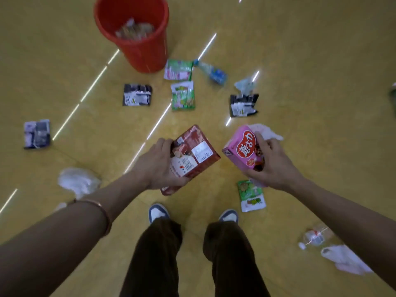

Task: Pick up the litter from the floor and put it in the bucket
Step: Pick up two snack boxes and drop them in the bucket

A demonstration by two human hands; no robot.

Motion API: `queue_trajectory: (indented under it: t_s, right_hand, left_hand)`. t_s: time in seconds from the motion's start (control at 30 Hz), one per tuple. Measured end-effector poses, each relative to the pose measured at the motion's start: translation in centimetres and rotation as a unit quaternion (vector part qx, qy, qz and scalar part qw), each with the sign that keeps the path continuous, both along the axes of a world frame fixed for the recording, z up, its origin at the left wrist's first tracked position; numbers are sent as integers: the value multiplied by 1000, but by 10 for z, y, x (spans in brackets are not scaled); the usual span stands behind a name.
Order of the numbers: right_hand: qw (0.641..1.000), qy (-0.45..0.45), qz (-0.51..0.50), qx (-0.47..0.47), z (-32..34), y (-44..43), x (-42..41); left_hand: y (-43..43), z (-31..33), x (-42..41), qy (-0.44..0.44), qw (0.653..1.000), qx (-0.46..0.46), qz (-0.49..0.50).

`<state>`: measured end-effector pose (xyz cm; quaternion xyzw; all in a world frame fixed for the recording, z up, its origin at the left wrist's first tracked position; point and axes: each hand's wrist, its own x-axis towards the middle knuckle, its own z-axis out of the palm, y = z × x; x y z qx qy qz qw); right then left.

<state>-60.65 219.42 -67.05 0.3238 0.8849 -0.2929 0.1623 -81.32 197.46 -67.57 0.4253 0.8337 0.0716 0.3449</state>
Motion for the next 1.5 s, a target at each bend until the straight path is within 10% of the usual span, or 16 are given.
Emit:
queue_trajectory:
  t_s: [0.57, 1.5]
  right_hand:
    - [964, 259, -44, 38, 403, -36, -115]
    - [945, 320, 63, -38, 422, -45, -390]
  left_hand:
    - [-40, 365, -79, -117, 935, 298, 154]
    - [-84, 425, -279, 6, 892, 340, 298]
